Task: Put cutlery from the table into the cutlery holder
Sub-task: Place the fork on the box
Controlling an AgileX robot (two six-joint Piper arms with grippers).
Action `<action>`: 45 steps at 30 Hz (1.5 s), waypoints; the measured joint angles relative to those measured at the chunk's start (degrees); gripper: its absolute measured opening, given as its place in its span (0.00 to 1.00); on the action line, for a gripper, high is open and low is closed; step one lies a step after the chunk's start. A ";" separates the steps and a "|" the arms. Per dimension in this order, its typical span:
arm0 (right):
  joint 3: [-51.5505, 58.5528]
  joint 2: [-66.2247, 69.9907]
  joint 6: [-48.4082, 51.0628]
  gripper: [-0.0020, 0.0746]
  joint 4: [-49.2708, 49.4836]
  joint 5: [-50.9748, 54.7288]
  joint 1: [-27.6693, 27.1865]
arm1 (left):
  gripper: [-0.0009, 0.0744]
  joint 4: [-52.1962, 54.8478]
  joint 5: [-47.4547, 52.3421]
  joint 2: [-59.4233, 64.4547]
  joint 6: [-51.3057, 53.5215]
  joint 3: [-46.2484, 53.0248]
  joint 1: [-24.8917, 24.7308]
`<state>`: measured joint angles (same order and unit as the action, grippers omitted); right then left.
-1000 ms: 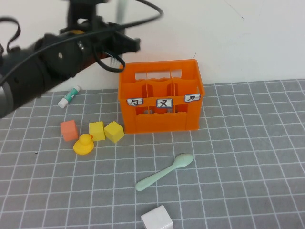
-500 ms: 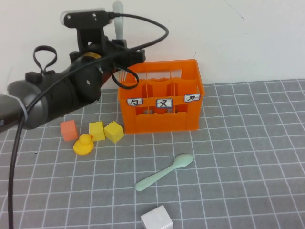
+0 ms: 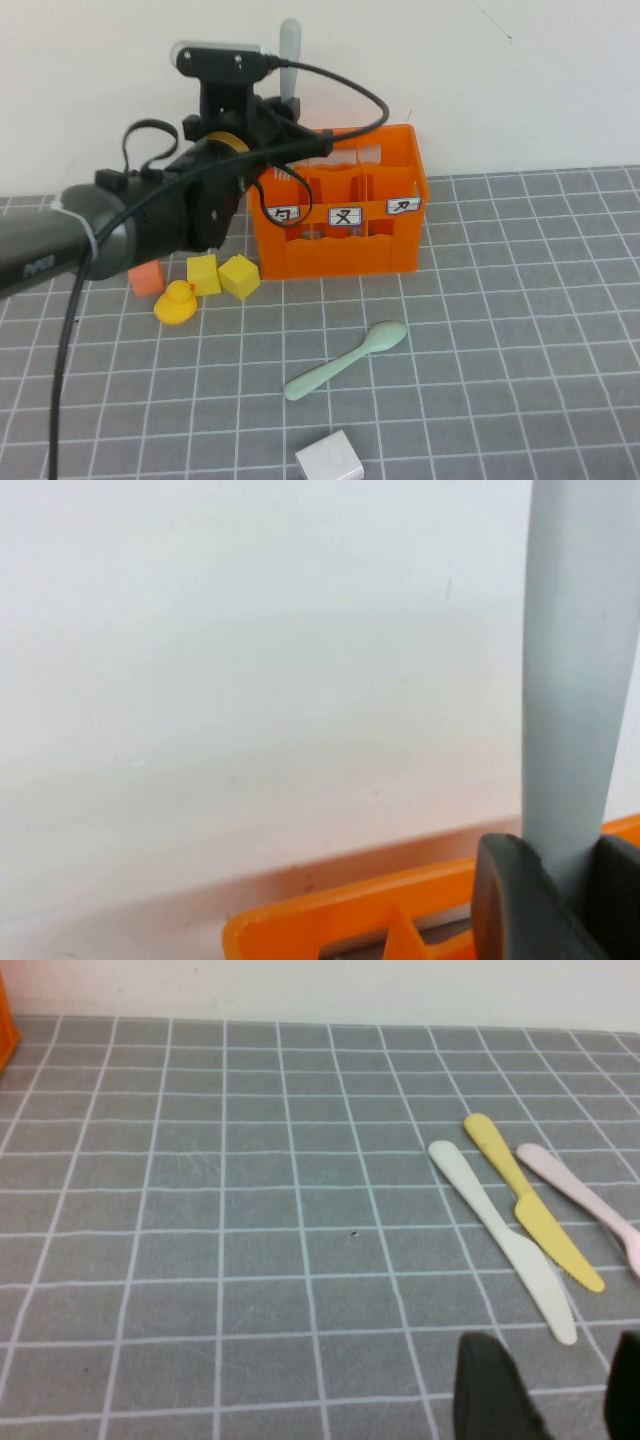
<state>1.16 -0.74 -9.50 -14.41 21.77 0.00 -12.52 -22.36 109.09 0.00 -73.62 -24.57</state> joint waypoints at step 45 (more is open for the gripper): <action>-0.10 0.00 0.00 0.36 0.00 0.00 0.00 | 0.42 23.92 -26.74 12.03 -26.40 0.00 -0.25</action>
<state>1.06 -0.74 -9.50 -14.41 21.77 0.00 11.40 -49.10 121.12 -26.40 -73.62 -24.82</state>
